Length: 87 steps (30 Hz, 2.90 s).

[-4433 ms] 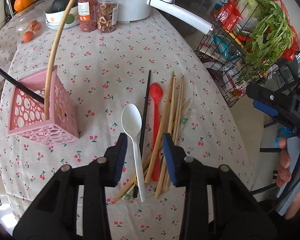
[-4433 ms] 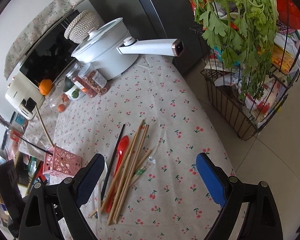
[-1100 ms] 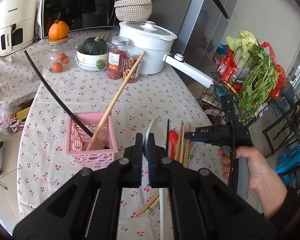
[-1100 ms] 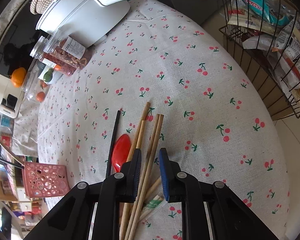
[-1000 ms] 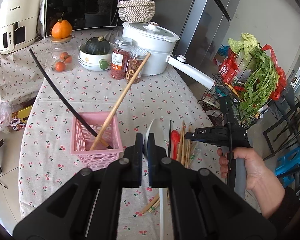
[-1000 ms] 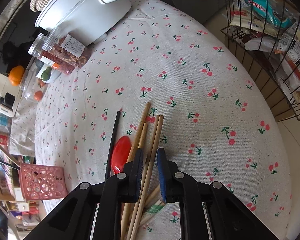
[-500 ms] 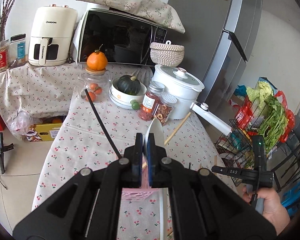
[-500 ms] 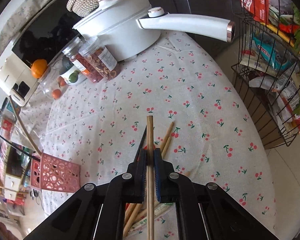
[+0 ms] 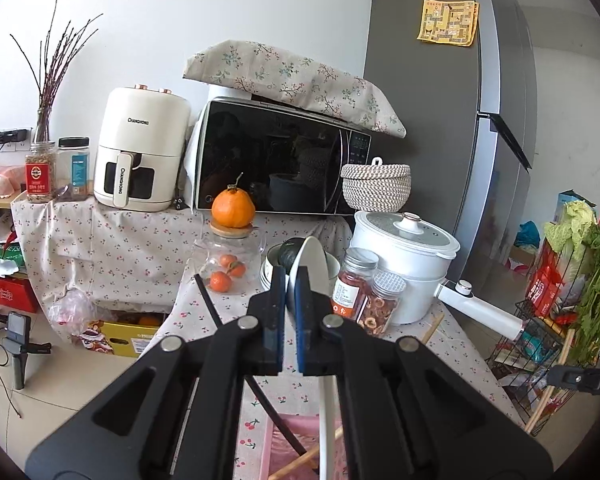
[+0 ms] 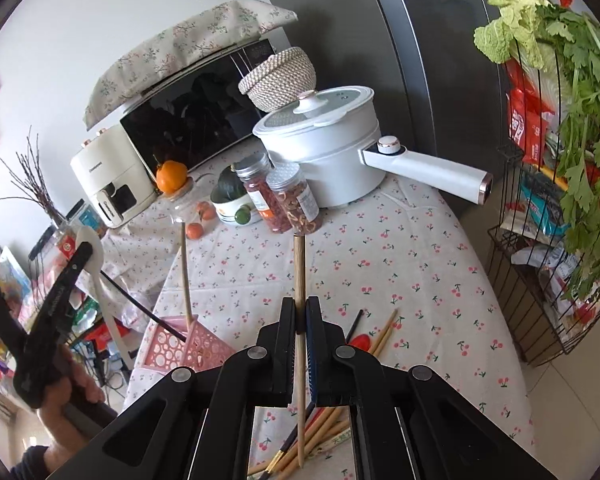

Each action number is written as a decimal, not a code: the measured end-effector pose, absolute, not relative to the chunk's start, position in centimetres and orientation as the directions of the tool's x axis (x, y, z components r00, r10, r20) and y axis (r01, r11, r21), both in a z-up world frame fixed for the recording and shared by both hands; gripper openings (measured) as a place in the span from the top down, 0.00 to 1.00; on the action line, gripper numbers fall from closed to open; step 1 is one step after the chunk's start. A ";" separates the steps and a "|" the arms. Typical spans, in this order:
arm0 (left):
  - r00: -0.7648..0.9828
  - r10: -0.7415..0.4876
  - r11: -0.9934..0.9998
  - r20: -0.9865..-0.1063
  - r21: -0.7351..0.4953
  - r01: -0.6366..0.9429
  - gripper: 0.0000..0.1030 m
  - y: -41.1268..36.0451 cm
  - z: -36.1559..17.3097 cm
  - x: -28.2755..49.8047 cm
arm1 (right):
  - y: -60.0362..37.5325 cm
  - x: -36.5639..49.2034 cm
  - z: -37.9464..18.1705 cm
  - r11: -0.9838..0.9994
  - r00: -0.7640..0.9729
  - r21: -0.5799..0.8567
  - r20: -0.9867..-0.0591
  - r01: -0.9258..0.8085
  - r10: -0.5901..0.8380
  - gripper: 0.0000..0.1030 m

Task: Organize utensils
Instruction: 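Carry the spoon and chopstick to the pink basket and release both inside, then move the left tool back toward the black chopstick and red spoon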

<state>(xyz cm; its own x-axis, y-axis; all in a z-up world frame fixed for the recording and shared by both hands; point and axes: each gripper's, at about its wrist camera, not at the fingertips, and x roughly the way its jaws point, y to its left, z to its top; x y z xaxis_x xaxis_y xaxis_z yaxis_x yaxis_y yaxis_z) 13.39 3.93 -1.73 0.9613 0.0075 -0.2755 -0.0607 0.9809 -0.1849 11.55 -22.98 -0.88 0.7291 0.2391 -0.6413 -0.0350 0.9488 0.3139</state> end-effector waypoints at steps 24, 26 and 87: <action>0.874 -0.054 0.985 -0.482 -0.168 -0.032 0.71 3.6 -3.4 13.6 | -19.9 11.2 1.6 0.945 0.770 0.294 -0.568 -0.141 0.291 0.95; 0.851 -0.075 0.984 -0.520 -0.175 -0.019 0.63 3.7 -3.0 13.1 | -19.5 11.2 1.9 0.941 0.776 0.303 -0.555 -0.147 0.300 0.95; 0.461 -0.222 0.963 -0.859 -0.119 0.242 0.15 -3.1 -7.3 8.3 | -26.1 9.6 -3.5 0.985 0.611 0.170 -0.784 0.040 0.110 0.19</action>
<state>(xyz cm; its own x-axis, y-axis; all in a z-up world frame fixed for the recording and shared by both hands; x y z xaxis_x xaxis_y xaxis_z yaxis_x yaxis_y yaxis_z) 8.29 -3.06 -7.26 0.4611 -0.2223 -0.8591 0.2418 0.9630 -0.1194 9.60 -26.05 -3.46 0.6112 0.1102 -0.7838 0.0400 0.9847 0.1697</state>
